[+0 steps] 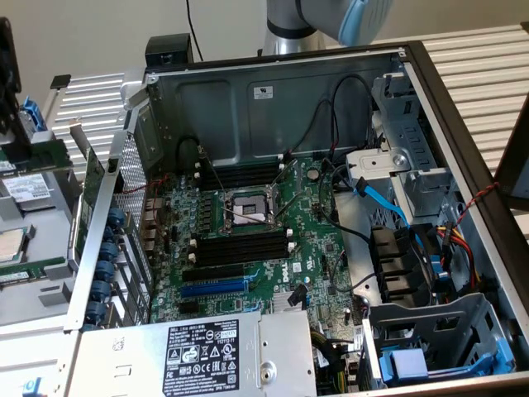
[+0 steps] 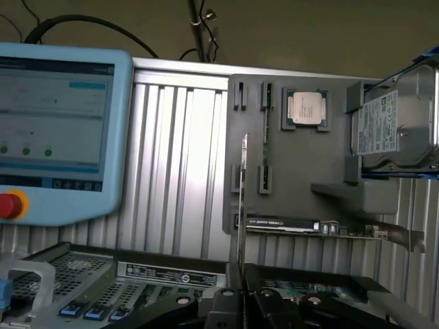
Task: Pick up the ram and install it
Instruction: 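Pick up the ram and move it above insertion slot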
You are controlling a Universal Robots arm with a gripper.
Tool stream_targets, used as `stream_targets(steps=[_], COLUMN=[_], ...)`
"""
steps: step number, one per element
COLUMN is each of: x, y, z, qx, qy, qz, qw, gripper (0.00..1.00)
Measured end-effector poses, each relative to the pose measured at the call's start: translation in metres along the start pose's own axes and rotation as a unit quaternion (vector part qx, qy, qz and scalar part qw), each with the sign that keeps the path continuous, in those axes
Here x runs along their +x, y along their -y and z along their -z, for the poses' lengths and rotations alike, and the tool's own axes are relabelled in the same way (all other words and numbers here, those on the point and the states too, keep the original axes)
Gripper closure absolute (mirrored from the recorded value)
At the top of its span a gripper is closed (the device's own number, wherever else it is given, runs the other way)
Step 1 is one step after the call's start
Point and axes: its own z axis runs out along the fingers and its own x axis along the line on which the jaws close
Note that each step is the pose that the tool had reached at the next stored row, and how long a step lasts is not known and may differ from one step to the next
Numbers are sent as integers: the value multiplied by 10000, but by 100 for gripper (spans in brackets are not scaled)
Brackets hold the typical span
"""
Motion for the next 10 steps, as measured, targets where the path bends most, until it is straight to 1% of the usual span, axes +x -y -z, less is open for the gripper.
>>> stream_targets(steps=[2,4,5,7,10], x=[7,12,14,21,31], y=[72,136,172,254,392], z=[93,181,215,251,263], qx=[1,2,2,1,-6], qy=[10,26,27,27,27], qz=[0,0,0,0,0], qw=[10000,10000,10000,10000,10000], gripper=[87,87,87,87,87])
